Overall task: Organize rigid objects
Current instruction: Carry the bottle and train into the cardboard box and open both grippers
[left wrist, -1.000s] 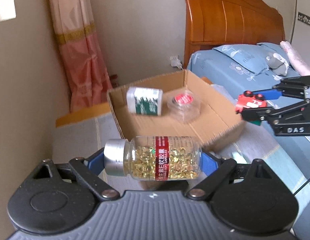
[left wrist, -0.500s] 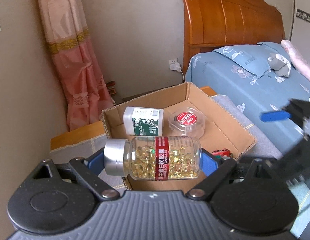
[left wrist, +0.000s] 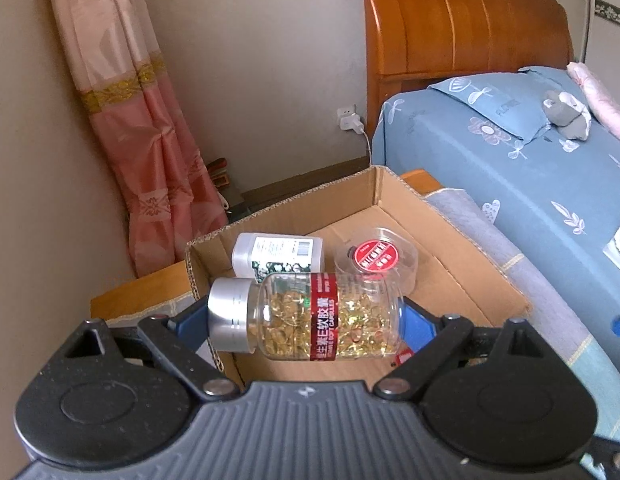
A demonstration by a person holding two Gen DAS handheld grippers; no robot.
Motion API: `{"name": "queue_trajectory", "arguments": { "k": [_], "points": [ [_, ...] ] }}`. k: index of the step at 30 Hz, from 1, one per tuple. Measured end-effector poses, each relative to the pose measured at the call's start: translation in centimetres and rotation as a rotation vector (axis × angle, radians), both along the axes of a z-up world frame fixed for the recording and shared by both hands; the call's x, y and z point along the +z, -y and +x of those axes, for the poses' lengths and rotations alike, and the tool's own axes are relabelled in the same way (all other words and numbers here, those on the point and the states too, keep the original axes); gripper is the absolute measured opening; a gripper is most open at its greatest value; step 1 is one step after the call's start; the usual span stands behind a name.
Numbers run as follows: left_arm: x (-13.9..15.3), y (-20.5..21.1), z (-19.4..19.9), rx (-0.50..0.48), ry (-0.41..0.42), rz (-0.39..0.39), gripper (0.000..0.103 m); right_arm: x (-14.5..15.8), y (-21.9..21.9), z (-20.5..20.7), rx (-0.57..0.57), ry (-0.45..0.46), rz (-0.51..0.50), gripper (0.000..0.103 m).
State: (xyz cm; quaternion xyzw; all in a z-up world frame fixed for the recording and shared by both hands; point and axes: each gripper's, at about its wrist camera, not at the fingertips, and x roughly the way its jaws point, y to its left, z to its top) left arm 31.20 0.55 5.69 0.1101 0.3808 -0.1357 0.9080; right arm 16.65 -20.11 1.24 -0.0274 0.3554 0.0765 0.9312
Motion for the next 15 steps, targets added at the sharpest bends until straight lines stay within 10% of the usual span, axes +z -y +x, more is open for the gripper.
{"name": "queue_trajectory", "arguments": {
  "k": [15],
  "points": [
    [-0.1,-0.3,-0.9,0.036,-0.003,-0.001,0.096,-1.2,1.2,-2.1,-0.099,0.001,0.021,0.103]
  ]
}}
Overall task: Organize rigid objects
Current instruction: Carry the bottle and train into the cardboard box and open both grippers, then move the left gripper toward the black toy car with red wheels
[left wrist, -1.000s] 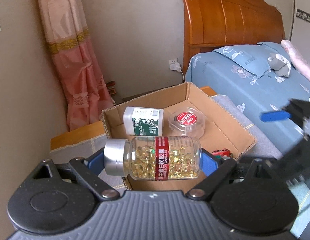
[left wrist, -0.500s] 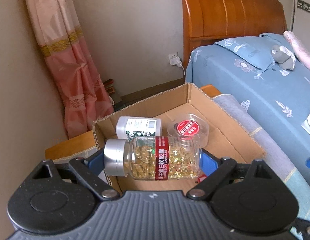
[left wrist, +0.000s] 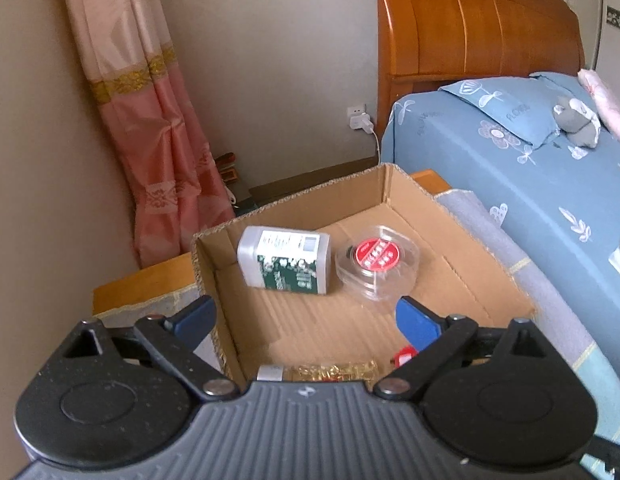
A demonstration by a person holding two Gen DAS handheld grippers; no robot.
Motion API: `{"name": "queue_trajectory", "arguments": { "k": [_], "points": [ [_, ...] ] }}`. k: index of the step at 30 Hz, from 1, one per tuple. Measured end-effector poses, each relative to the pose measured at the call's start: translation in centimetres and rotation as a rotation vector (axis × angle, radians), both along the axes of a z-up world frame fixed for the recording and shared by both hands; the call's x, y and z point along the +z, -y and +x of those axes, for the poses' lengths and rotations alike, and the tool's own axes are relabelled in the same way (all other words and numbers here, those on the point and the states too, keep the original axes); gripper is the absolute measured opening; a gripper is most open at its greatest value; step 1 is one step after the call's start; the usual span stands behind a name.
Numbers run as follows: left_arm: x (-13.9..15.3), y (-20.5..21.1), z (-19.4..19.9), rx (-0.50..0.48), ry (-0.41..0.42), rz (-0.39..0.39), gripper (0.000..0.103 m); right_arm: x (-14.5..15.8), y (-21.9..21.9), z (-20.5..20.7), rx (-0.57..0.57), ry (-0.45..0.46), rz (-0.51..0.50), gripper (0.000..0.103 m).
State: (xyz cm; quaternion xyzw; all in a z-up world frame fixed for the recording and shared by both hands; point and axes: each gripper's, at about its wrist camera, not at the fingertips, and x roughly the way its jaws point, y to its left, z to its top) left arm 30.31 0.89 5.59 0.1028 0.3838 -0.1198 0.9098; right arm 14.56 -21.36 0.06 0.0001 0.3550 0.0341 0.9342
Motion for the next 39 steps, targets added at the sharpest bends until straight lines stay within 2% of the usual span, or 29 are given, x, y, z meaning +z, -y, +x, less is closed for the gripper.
{"name": "queue_trajectory", "arguments": {
  "k": [5,15,29,39],
  "points": [
    [0.5,-0.1,-2.6,-0.009,0.019,0.019,0.097,-0.1,-0.1,-0.8,-0.001,0.002,0.004,0.103],
    [0.0,-0.9,-8.4,0.012,0.038,-0.007,0.101,-0.7,-0.4,-3.1,-0.013,0.040,-0.022,0.103],
    [-5.0,-0.5,-15.8,0.046,0.003,-0.071,0.102,-3.9,0.0,-4.5,0.001,-0.029,-0.019,0.103],
    [-9.0,0.6,-16.2,0.114,-0.065,-0.156,0.102,-6.6,-0.3,-4.8,0.030,-0.068,-0.059,0.103]
  ]
}}
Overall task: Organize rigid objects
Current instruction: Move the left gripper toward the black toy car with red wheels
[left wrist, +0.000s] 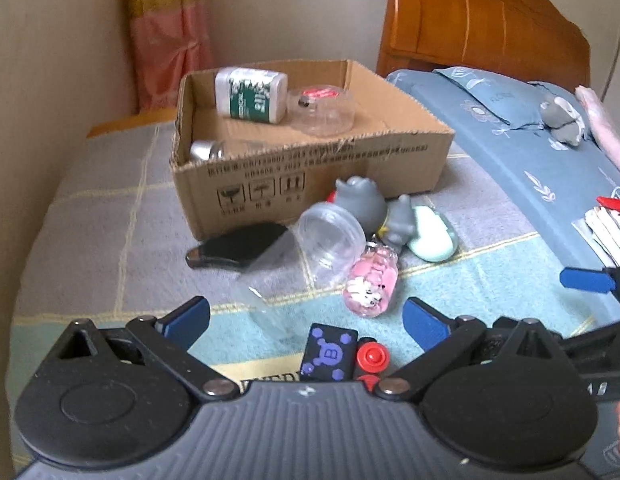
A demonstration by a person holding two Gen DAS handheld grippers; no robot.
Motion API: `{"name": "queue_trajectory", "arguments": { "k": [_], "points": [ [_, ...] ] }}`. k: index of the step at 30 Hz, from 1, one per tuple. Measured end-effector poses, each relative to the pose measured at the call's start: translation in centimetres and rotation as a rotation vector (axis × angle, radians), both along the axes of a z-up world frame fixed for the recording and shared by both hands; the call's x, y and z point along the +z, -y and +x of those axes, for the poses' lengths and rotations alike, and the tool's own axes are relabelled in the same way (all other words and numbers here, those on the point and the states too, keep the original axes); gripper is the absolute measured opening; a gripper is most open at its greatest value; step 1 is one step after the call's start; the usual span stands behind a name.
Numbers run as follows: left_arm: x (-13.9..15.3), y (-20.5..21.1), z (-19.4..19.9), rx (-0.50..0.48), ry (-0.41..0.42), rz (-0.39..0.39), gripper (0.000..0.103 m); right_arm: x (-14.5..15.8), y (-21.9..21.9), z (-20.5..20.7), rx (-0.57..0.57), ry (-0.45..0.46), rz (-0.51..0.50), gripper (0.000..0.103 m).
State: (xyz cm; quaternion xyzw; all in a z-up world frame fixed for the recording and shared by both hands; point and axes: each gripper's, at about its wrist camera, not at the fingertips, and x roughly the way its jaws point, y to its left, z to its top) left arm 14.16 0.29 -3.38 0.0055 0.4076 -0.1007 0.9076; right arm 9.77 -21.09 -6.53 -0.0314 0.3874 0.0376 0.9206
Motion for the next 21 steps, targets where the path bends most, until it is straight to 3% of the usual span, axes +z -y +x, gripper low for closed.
{"name": "queue_trajectory", "arguments": {
  "k": [4,11,21],
  "points": [
    [-1.1,0.4,0.1,0.013,-0.021,-0.016,0.102,-0.7,0.0,0.0,0.013,-0.006,-0.004,0.103],
    [-3.1,1.1,0.2,0.032,-0.043,0.052,0.102,-1.6,-0.5,0.1,0.038,-0.021,-0.010,0.103],
    [-4.2,-1.5,-1.6,0.031,-0.103,0.063,0.102,-3.0,-0.3,-0.4,0.041,-0.049,0.000,0.103]
  ]
}}
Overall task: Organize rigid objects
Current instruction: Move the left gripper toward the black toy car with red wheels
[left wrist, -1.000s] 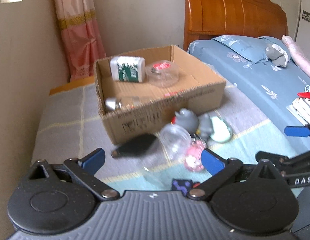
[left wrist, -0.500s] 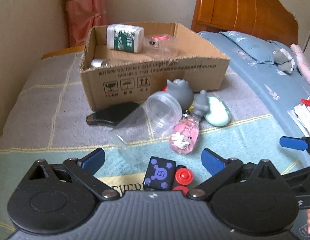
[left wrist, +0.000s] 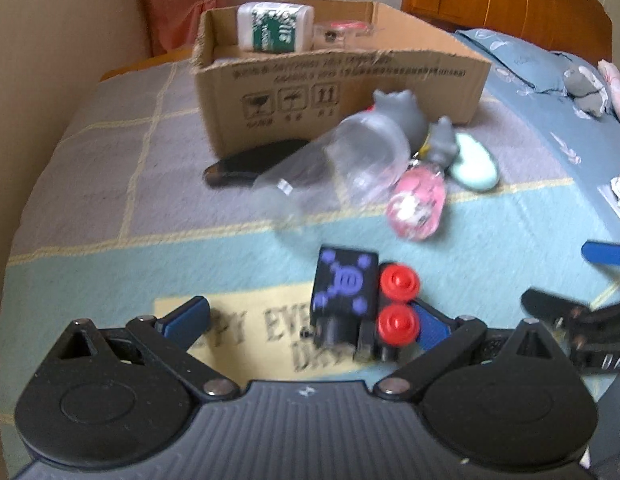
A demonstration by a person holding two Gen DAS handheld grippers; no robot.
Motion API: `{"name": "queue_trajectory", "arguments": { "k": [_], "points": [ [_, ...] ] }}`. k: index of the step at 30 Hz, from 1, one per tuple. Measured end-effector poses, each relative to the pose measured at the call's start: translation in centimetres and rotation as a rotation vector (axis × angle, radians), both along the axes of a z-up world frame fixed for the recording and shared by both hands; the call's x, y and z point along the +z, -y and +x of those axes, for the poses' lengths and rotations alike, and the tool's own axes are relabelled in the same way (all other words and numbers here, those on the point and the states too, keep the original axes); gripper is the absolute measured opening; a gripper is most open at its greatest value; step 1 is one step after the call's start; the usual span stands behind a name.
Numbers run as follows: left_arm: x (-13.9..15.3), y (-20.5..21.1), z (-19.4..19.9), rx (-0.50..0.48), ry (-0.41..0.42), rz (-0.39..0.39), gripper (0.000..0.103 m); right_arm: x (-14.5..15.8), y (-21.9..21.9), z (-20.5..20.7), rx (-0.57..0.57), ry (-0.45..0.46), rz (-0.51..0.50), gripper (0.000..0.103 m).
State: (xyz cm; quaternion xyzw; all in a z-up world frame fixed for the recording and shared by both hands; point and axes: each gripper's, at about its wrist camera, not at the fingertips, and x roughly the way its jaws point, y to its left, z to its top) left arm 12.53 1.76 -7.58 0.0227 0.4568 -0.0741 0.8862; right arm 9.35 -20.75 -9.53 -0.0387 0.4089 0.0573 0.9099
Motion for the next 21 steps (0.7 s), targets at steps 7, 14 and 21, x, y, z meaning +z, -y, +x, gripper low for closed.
{"name": "queue_trajectory", "arguments": {
  "k": [7,14,21],
  "points": [
    [0.0,-2.9,-1.7,0.044,0.007,0.036,0.102,0.0,0.1,-0.3,-0.004,0.011,0.001,0.103],
    [0.3,-6.3,-2.0,0.152,-0.003,0.051,0.102,0.0,0.0,-0.5,-0.024,0.012,-0.002,0.103],
    [1.2,-3.7,-2.0,0.042,0.023,0.001,0.102,-0.2,-0.2,-0.8,-0.038,0.034,0.000,0.103]
  ]
}}
